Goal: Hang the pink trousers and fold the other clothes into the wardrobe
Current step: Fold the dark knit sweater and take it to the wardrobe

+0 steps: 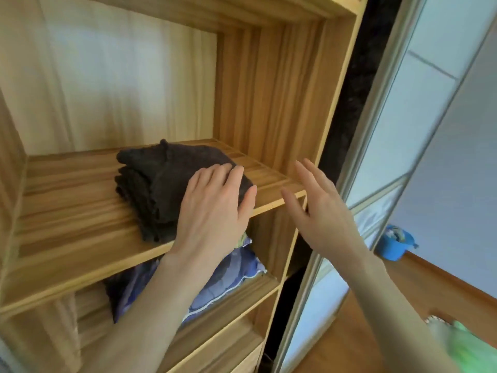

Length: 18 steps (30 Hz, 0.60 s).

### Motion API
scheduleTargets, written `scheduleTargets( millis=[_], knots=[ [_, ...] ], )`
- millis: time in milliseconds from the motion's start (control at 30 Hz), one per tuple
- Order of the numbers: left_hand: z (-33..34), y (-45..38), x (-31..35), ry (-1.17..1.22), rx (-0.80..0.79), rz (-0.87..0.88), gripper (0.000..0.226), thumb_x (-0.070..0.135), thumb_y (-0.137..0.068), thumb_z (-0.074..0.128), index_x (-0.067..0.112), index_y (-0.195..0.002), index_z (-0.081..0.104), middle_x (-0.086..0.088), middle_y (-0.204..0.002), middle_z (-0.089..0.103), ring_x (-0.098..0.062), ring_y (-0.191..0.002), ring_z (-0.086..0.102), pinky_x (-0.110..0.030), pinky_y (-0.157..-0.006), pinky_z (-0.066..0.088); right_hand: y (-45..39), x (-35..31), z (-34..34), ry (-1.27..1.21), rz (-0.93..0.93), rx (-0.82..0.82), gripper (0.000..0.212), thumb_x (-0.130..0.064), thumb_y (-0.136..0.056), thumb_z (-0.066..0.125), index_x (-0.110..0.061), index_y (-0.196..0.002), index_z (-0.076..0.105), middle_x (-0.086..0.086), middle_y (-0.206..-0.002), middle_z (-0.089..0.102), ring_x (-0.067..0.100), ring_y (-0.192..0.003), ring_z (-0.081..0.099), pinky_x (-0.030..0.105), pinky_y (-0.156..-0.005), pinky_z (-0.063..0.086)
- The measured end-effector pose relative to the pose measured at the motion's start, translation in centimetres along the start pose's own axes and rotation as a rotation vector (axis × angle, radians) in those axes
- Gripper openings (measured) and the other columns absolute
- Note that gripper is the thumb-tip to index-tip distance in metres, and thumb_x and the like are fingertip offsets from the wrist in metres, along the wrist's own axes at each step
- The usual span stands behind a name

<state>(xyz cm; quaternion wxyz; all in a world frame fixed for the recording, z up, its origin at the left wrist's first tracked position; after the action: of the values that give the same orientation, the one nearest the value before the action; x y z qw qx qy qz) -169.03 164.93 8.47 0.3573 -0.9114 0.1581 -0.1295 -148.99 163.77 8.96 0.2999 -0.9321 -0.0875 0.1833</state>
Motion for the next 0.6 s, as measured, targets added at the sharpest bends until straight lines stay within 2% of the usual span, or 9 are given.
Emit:
scheduleTargets(
  millis=[200, 267, 367, 500, 600],
  knots=[
    [3.4, 1.8, 8.0, 0.315, -0.062, 0.192, 0.054, 0.047, -0.110, 0.034, 0.013, -0.144, 0.057, -0.008, -0.145, 0.061, -0.026, -0.138, 0.053, -0.044, -0.118, 0.041, 10.3, 5.1, -6.1, 0.338, 0.313, -0.022, 0.072, -0.066, -0.105, 0.026, -0.028, -0.165, 0.016, -0.004, -0.172, 0.018, 0.018, -0.159, 0.016, 0.038, -0.127, 0.016],
    [4.7, 2.5, 10.4, 0.379, -0.089, 0.265, 0.053, 0.045, -0.111, 0.035, 0.011, -0.146, 0.055, -0.009, -0.148, 0.059, -0.026, -0.142, 0.049, -0.044, -0.120, 0.039, 13.2, 6.5, -7.5, 0.410, 0.388, 0.015, 0.072, -0.066, -0.106, 0.023, -0.024, -0.164, 0.023, 0.000, -0.170, 0.025, 0.020, -0.158, 0.020, 0.040, -0.128, 0.016],
    [6.8, 3.5, 14.2, 0.440, -0.119, 0.376, 0.052, 0.043, -0.108, 0.040, 0.010, -0.146, 0.054, -0.010, -0.146, 0.059, -0.027, -0.142, 0.049, -0.047, -0.119, 0.041, 16.8, 8.6, -9.2, 0.510, 0.483, 0.089, 0.072, -0.063, -0.103, 0.027, -0.019, -0.159, 0.037, 0.005, -0.164, 0.039, 0.024, -0.154, 0.031, 0.045, -0.128, 0.022],
    [9.7, 4.4, 19.4, 0.492, -0.165, 0.482, 0.056, 0.047, -0.107, 0.040, 0.011, -0.147, 0.053, -0.011, -0.145, 0.060, -0.030, -0.140, 0.051, -0.052, -0.116, 0.043, 20.9, 11.3, -11.1, 0.645, 0.605, 0.090, 0.070, -0.064, -0.105, 0.030, -0.020, -0.158, 0.038, 0.004, -0.163, 0.040, 0.023, -0.155, 0.030, 0.045, -0.128, 0.020],
    [11.3, 5.4, 23.8, 0.541, -0.216, 0.530, 0.061, 0.052, -0.107, 0.032, 0.012, -0.150, 0.051, -0.011, -0.148, 0.058, -0.030, -0.143, 0.048, -0.052, -0.120, 0.039, 24.0, 13.4, -12.1, 0.698, 0.711, 0.081, 0.073, -0.067, -0.104, 0.026, -0.021, -0.159, 0.035, 0.004, -0.164, 0.038, 0.022, -0.156, 0.026, 0.045, -0.129, 0.017]
  ],
)
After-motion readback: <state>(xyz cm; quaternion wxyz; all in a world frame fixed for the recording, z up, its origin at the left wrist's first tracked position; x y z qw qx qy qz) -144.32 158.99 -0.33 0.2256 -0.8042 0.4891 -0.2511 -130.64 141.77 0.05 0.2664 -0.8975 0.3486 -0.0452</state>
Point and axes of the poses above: each hand's wrist, its own y-axis away from the middle knuckle, its own z-axis out of the palm, x = y × z, the point moved 2 cm from there along -y, towards the middle knuckle
